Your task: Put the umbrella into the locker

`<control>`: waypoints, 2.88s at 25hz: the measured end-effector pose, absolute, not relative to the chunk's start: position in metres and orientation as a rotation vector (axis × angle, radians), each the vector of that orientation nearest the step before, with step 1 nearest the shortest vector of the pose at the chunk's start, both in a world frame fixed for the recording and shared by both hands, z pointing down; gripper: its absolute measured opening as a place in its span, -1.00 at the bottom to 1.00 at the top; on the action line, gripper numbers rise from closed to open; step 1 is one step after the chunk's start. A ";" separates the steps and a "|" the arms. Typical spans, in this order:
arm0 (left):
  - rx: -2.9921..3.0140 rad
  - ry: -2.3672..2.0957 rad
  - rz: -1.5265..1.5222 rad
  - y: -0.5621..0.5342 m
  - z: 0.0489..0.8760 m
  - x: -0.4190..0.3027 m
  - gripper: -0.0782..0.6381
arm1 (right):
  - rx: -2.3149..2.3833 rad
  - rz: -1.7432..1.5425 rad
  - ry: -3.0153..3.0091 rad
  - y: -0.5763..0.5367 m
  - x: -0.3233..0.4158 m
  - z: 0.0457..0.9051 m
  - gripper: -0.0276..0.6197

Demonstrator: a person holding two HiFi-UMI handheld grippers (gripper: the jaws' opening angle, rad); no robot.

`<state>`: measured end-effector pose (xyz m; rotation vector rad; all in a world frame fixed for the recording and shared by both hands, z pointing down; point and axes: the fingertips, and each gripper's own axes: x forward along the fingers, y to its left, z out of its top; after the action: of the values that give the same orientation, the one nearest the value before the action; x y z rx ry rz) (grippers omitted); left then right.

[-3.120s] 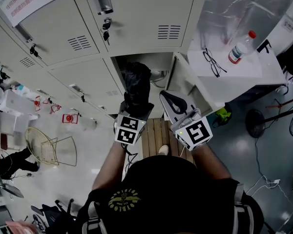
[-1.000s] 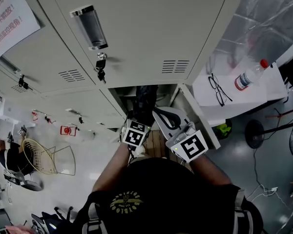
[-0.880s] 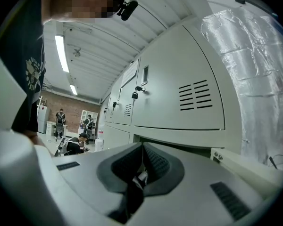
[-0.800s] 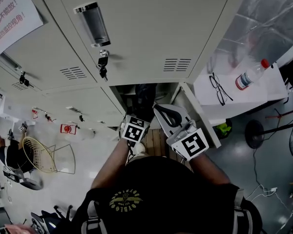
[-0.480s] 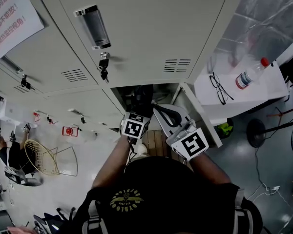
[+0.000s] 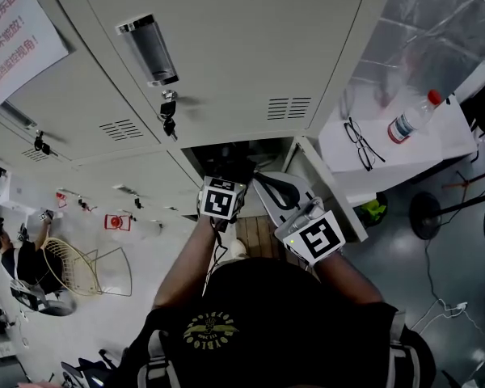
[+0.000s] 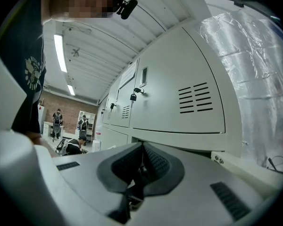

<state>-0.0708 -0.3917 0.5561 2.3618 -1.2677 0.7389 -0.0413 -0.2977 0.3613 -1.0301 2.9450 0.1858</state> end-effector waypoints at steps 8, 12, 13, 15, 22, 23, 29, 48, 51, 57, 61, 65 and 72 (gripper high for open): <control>2.354 -1.283 0.729 -0.404 0.547 -0.071 0.03 | -1.039 0.188 2.939 -0.297 -0.040 0.360 -0.82; 2.358 -1.310 0.701 -0.413 0.540 -0.072 0.03 | -1.038 0.187 2.941 -0.297 -0.041 0.360 -0.82; 2.361 -1.314 0.690 -0.416 0.538 -0.072 0.03 | -1.038 0.187 2.942 -0.298 -0.041 0.360 -0.82; 2.367 -1.316 0.674 -0.420 0.534 -0.071 0.03 | -1.038 0.188 2.941 -0.298 -0.041 0.360 -0.82; 2.372 -1.340 0.674 -0.432 0.529 -0.067 0.03 | -1.034 0.185 2.943 -0.298 -0.041 0.360 -0.82; 2.372 -1.342 0.672 -0.433 0.529 -0.067 0.03 | -1.033 0.191 2.941 -0.298 -0.041 0.360 -0.82; 2.384 -1.342 0.659 -0.441 0.524 -0.065 0.04 | -1.029 0.197 2.940 -0.299 -0.041 0.359 -0.82; 2.286 -1.409 0.596 -0.470 0.530 -0.075 0.06 | -1.025 0.174 2.946 -0.299 -0.038 0.362 -0.82; 2.277 -1.404 0.622 -0.473 0.535 -0.073 0.09 | -1.020 0.167 2.951 -0.299 -0.040 0.363 -0.82; 2.269 -1.404 0.646 -0.473 0.545 -0.071 0.13 | -1.026 0.156 2.956 -0.300 -0.040 0.366 -0.82; 2.268 -1.420 0.661 -0.475 0.547 -0.073 0.15 | -1.019 0.159 2.961 -0.300 -0.041 0.366 -0.82; 2.248 -1.420 0.651 -0.474 0.550 -0.075 0.16 | -1.013 0.160 2.970 -0.299 -0.042 0.367 -0.82; 2.239 -1.400 0.682 -0.472 0.555 -0.073 0.23 | -0.987 0.161 2.969 -0.296 -0.046 0.366 -0.82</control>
<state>-0.0732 -0.4720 0.5551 2.2393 -1.4002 0.6824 -0.0457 -0.2956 0.3662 -0.9874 2.9688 0.1610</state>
